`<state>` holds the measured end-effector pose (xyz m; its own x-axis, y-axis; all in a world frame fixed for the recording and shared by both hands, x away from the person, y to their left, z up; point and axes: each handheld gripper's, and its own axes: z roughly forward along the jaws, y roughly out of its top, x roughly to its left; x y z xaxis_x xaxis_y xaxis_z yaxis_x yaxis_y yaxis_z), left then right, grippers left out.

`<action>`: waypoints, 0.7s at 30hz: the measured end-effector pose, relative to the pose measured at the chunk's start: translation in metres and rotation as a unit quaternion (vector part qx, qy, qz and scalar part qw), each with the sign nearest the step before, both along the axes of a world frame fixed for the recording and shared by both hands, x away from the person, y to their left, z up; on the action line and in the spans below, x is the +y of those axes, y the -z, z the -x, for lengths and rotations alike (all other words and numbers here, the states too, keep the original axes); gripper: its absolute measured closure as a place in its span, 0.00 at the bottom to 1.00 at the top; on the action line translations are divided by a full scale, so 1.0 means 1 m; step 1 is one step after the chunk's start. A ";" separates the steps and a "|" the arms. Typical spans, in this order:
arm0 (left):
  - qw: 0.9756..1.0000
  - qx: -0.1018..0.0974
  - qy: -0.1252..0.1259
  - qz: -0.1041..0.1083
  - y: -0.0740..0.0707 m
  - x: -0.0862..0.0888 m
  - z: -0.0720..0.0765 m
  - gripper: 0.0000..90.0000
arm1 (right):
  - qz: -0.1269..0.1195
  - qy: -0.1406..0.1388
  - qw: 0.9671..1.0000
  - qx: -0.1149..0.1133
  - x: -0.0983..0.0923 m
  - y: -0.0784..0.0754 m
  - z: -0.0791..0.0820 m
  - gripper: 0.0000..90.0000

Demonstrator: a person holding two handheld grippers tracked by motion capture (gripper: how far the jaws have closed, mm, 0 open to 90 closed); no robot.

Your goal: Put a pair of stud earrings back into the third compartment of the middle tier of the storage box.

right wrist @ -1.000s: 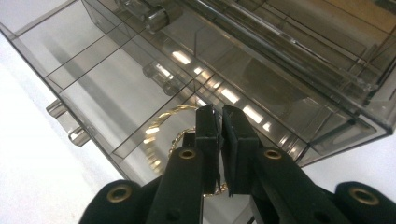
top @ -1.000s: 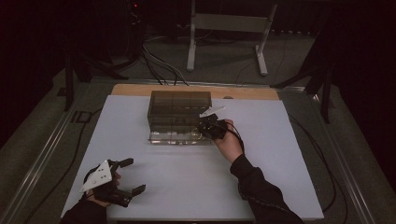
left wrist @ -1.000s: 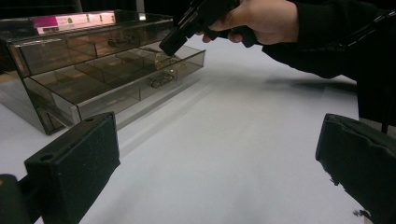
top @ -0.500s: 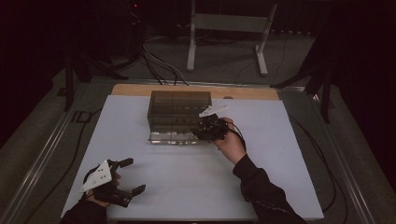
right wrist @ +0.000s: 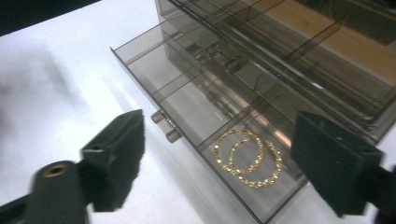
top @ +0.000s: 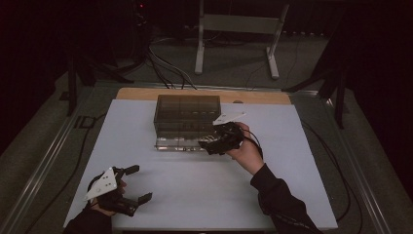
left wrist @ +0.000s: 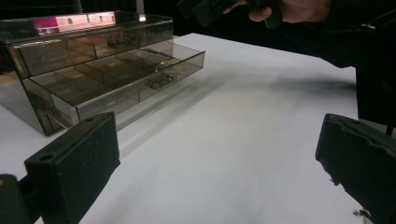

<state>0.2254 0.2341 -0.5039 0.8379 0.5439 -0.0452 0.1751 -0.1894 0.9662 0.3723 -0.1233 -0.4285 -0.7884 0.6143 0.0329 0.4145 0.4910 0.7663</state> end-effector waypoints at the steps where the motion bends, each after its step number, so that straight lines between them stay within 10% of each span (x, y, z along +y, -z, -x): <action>1: 1.000 0.000 0.000 -0.001 0.000 0.000 0.000 0.01 | -0.002 0.000 1.000 -0.003 -0.002 0.000 0.001 0.12; 21: 1.000 0.000 0.001 -0.002 0.000 -0.001 0.000 0.01 | -0.021 0.033 0.998 -0.040 -0.057 0.005 0.019 0.00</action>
